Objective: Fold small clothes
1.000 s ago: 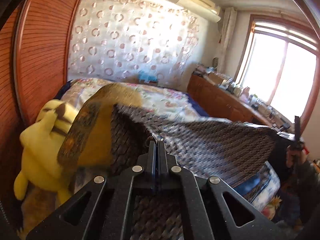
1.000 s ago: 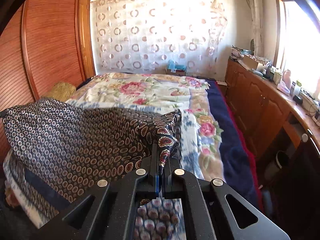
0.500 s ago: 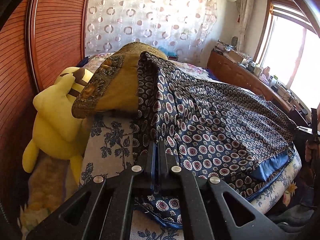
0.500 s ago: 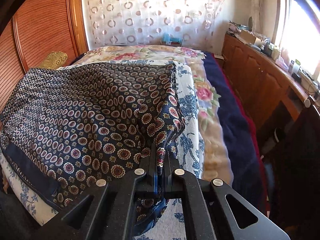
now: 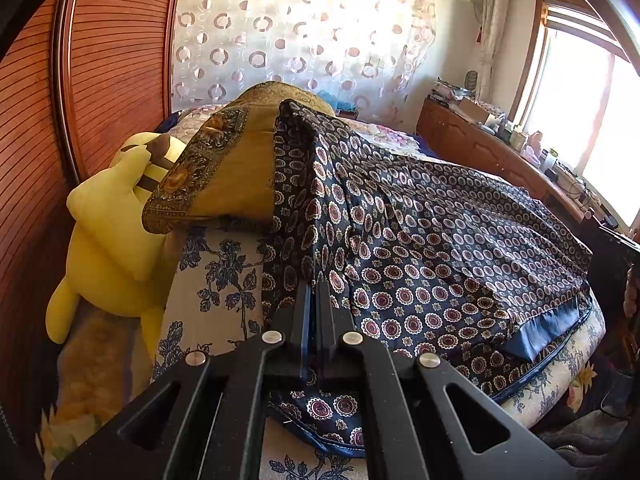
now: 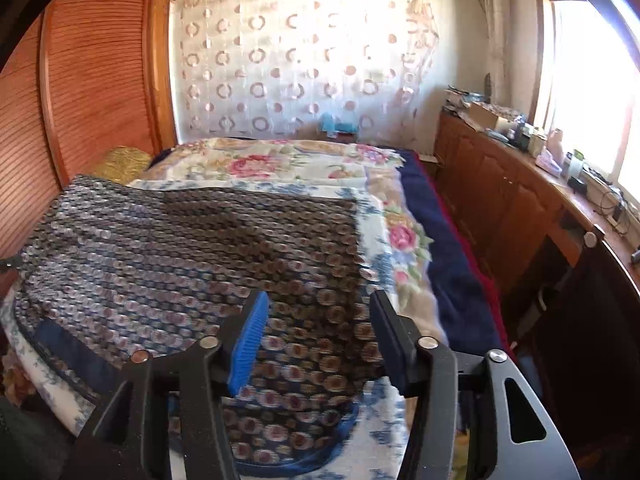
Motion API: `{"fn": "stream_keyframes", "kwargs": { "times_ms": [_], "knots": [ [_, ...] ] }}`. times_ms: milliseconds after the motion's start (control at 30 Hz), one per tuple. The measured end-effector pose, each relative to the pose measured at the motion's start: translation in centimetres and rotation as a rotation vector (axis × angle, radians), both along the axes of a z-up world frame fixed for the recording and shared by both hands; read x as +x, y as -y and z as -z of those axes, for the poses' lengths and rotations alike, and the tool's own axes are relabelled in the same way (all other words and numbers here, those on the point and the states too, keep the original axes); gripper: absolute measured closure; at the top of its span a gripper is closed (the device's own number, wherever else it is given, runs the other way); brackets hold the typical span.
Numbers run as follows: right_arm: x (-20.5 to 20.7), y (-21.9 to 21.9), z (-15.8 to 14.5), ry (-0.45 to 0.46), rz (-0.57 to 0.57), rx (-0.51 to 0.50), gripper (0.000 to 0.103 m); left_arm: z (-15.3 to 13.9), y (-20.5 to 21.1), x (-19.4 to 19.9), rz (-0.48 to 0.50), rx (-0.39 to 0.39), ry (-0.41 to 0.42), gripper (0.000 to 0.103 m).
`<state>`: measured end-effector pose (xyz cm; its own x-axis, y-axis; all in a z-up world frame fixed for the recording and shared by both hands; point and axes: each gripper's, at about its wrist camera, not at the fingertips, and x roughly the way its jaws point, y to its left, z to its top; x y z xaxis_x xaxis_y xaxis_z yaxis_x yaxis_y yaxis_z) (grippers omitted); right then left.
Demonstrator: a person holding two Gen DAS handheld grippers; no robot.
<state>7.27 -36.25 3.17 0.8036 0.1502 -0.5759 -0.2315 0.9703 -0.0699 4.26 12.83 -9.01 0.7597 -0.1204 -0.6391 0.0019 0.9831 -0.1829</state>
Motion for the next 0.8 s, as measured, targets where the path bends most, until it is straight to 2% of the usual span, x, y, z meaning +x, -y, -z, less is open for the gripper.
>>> {"fn": "stream_keyframes", "kwargs": {
  "times_ms": [367,667,733,767,800],
  "knots": [
    [-0.6,-7.7,5.1,-0.145,-0.161,-0.014,0.045,0.7,0.2,0.0,0.001,-0.002,-0.021,0.1],
    [1.1,-9.6,8.6,-0.225,-0.14,-0.036,0.044,1.0,-0.4,0.0,-0.021,-0.019,-0.032,0.1],
    [0.7,-10.2,8.6,-0.211,-0.143,-0.044,0.035,0.9,-0.5,0.0,-0.024,-0.023,-0.029,0.1],
    [0.6,-10.4,8.8,-0.209,-0.149,-0.047,0.034,0.8,-0.6,0.0,-0.025,-0.024,-0.026,0.1],
    [0.5,-10.8,8.7,-0.203,-0.146,-0.056,0.034,0.8,-0.7,0.1,-0.026,-0.024,-0.024,0.091]
  ]
}}
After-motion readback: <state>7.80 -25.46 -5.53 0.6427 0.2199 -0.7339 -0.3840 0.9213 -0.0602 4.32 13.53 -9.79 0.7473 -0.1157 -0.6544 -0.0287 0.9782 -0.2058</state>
